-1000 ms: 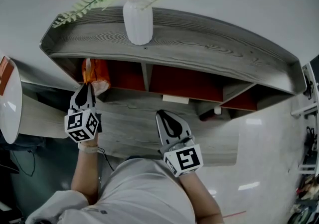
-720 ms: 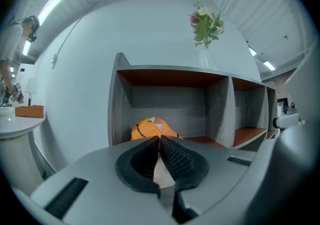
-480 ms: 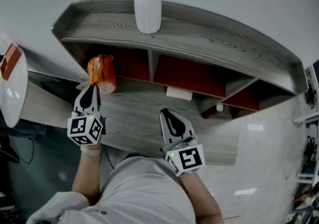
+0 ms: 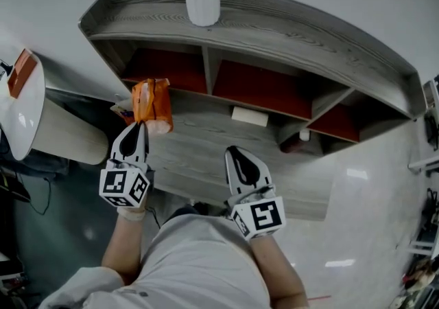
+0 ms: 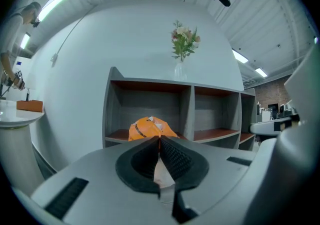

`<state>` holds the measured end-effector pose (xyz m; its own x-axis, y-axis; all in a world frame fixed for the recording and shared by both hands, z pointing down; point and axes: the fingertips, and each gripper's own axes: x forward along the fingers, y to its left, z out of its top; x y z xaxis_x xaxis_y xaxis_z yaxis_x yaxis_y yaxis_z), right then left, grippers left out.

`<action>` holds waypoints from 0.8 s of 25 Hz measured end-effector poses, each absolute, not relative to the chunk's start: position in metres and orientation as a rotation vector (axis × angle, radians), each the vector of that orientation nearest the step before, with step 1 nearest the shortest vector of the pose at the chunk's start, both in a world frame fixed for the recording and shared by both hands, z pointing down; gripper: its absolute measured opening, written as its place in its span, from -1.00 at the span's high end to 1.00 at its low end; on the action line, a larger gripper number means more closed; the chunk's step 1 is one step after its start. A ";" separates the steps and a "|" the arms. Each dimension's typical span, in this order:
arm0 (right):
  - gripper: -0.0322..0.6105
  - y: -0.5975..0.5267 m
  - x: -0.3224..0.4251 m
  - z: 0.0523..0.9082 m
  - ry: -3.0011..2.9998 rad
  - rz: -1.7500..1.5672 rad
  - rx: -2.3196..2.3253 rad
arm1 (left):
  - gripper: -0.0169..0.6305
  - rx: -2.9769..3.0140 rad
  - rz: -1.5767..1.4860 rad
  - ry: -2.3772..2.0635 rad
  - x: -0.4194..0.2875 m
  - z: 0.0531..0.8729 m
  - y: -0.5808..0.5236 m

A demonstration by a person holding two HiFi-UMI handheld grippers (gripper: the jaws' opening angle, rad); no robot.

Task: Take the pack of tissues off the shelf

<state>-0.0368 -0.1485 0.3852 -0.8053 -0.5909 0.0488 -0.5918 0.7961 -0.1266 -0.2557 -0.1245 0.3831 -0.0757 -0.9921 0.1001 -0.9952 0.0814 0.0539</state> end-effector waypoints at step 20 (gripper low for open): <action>0.82 -0.146 0.067 0.395 -2.852 0.272 1.354 | 0.89 2.461 0.135 -1.703 -0.073 0.401 -0.157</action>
